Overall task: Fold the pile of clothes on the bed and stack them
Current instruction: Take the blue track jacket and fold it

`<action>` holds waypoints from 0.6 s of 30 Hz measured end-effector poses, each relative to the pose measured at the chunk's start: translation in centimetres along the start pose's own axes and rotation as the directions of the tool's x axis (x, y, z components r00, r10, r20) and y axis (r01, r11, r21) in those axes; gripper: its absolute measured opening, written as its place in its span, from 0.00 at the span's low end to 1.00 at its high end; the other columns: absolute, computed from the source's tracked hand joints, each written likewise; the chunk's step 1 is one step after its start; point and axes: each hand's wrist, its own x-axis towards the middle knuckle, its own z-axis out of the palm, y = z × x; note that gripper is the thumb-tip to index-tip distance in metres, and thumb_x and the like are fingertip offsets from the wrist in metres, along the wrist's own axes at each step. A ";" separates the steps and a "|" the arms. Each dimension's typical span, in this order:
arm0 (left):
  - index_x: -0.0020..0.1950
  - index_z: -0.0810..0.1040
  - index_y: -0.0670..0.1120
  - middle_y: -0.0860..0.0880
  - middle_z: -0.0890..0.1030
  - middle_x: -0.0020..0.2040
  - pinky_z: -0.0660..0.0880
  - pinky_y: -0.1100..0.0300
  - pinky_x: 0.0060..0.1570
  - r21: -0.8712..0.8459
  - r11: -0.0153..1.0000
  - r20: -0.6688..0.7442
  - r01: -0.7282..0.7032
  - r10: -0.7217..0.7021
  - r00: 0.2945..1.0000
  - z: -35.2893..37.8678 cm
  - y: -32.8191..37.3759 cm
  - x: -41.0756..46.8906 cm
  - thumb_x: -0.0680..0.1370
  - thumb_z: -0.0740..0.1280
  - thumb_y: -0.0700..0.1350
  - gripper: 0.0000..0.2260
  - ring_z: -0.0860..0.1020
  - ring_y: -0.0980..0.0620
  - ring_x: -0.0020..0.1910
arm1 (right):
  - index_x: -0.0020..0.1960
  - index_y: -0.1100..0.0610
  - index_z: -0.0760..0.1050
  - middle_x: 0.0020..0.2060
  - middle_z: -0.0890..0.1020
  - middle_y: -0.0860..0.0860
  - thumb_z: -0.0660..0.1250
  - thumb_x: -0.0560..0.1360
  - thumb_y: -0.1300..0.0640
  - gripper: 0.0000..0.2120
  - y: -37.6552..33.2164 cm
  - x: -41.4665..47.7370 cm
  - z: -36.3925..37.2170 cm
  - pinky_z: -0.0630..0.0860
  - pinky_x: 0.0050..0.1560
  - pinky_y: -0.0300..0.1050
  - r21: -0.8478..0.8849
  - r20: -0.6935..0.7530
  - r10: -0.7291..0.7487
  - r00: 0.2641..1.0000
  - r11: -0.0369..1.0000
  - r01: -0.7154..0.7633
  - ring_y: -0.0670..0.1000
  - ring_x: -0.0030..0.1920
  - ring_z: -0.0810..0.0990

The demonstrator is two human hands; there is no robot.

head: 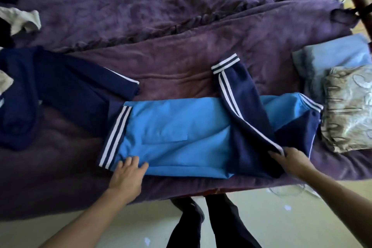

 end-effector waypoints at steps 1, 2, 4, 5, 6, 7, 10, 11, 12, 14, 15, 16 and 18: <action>0.73 0.61 0.54 0.47 0.66 0.66 0.63 0.50 0.63 -0.007 1.000 0.055 -0.014 0.014 0.998 0.3 0.7 0.2 0.73 0.61 0.44 0.28 0.65 0.45 0.66 | 0.46 0.55 0.77 0.45 0.83 0.59 0.68 0.74 0.42 0.15 0.0 -0.3 0.3 0.74 0.45 0.50 -0.088 0.052 0.018 0.998 0.996 -0.013 0.60 0.48 0.80; 0.75 0.59 0.54 0.48 0.65 0.66 0.62 0.50 0.64 -0.029 0.999 0.070 -0.022 0.024 0.997 0.4 1.3 0.4 0.73 0.60 0.44 0.29 0.64 0.45 0.66 | 0.52 0.53 0.76 0.51 0.82 0.58 0.69 0.72 0.41 0.18 -0.2 -0.4 0.2 0.74 0.47 0.50 -0.159 0.029 0.007 1.000 0.987 -0.003 0.60 0.52 0.80; 0.75 0.60 0.54 0.49 0.66 0.65 0.63 0.51 0.63 -0.098 0.995 0.045 -0.025 0.030 0.999 0.1 1.8 0.8 0.74 0.60 0.46 0.28 0.65 0.47 0.65 | 0.61 0.50 0.70 0.56 0.79 0.54 0.70 0.68 0.40 0.26 -1.6 -0.4 -0.4 0.74 0.49 0.51 -0.226 -0.156 -0.097 0.983 0.972 0.060 0.59 0.57 0.77; 0.74 0.63 0.54 0.50 0.68 0.63 0.65 0.52 0.62 -0.141 0.990 0.026 -0.026 0.030 0.999 -0.2 1.9 1.1 0.74 0.60 0.47 0.26 0.67 0.47 0.63 | 0.64 0.49 0.68 0.58 0.77 0.53 0.71 0.66 0.39 0.30 -2.7 -0.1 -0.8 0.73 0.51 0.53 -0.233 -0.242 -0.169 0.955 0.966 0.111 0.59 0.58 0.75; 0.72 0.65 0.54 0.51 0.69 0.61 0.66 0.53 0.61 -0.184 0.982 -0.006 -0.029 0.028 1.000 -0.6 2.0 1.5 0.75 0.60 0.48 0.24 0.68 0.48 0.62 | 0.67 0.49 0.66 0.60 0.75 0.54 0.71 0.66 0.39 0.34 -4.0 0.3 -1.2 0.73 0.53 0.55 -0.241 -0.286 -0.235 0.929 0.956 0.168 0.59 0.60 0.73; 0.70 0.68 0.53 0.51 0.70 0.60 0.67 0.54 0.60 -0.228 0.973 -0.046 -0.031 0.021 0.999 -1.2 2.2 2.0 0.75 0.60 0.48 0.22 0.69 0.49 0.61 | 0.70 0.50 0.64 0.62 0.74 0.54 0.72 0.65 0.38 0.38 -5.3 0.8 -1.6 0.71 0.55 0.56 -0.256 -0.280 -0.275 0.920 0.945 0.204 0.60 0.63 0.71; 0.65 0.74 0.50 0.48 0.74 0.58 0.70 0.53 0.58 -0.425 0.904 -0.148 -0.032 -0.035 0.988 -3.3 3.2 3.9 0.75 0.64 0.46 0.18 0.73 0.47 0.60 | 0.70 0.49 0.67 0.68 0.68 0.53 0.71 0.68 0.39 0.33 -8.7 2.2 -1.8 0.67 0.62 0.56 -0.358 -0.089 -0.261 0.961 0.909 0.214 0.59 0.67 0.67; 0.64 0.76 0.48 0.47 0.75 0.56 0.71 0.52 0.57 -0.510 0.860 -0.169 -0.031 -0.064 0.984 -4.0 3.5 4.6 0.75 0.65 0.45 0.17 0.74 0.46 0.59 | 0.66 0.49 0.71 0.69 0.68 0.52 0.69 0.71 0.43 0.26 -9.4 2.3 -1.5 0.67 0.62 0.55 -0.389 -0.048 -0.263 0.964 0.893 0.225 0.58 0.67 0.67; 0.62 0.77 0.47 0.46 0.76 0.55 0.72 0.52 0.56 -0.586 0.810 -0.180 -0.027 -0.098 0.979 -4.7 3.7 5.3 0.75 0.66 0.43 0.15 0.75 0.44 0.57 | 0.63 0.49 0.74 0.69 0.69 0.52 0.66 0.74 0.46 0.19 -9.9 2.2 -1.0 0.67 0.62 0.54 -0.386 -0.042 -0.292 0.956 0.887 0.254 0.57 0.67 0.68; 0.59 0.79 0.46 0.45 0.78 0.53 0.73 0.54 0.55 -0.701 0.713 -0.168 -0.001 -0.164 0.972 -6.1 4.0 6.6 0.75 0.67 0.43 0.13 0.77 0.44 0.55 | 0.58 0.53 0.78 0.69 0.72 0.51 0.65 0.76 0.51 0.13 -10.2 1.1 0.2 0.69 0.60 0.52 -0.258 -0.139 -0.437 0.889 0.882 0.393 0.56 0.66 0.71; 0.59 0.79 0.46 0.44 0.78 0.53 0.73 0.54 0.55 -0.749 0.662 -0.152 0.015 -0.193 0.969 -6.8 4.3 7.3 0.75 0.68 0.43 0.13 0.77 0.45 0.54 | 0.54 0.56 0.78 0.67 0.74 0.52 0.66 0.75 0.54 0.10 -10.0 0.2 0.8 0.71 0.57 0.52 -0.193 -0.216 -0.540 0.813 0.840 0.507 0.57 0.64 0.74; 0.59 0.78 0.46 0.44 0.78 0.54 0.72 0.55 0.56 -0.795 0.606 -0.139 0.025 -0.222 0.965 -7.6 4.6 8.2 0.75 0.68 0.44 0.13 0.78 0.45 0.54 | 0.50 0.58 0.78 0.65 0.77 0.54 0.68 0.74 0.56 0.08 -9.7 -0.9 1.4 0.74 0.54 0.53 -0.177 -0.271 -0.644 0.715 0.764 0.621 0.58 0.62 0.77; 0.64 0.76 0.46 0.43 0.77 0.59 0.71 0.55 0.58 -0.864 0.502 -0.127 0.028 -0.272 0.954 -9.6 5.7 10.1 0.75 0.70 0.49 0.18 0.77 0.45 0.57 | 0.45 0.58 0.78 0.62 0.79 0.55 0.70 0.71 0.57 0.05 -8.6 -3.1 2.5 0.76 0.51 0.52 -0.233 -0.242 -0.805 0.542 0.590 0.773 0.57 0.62 0.78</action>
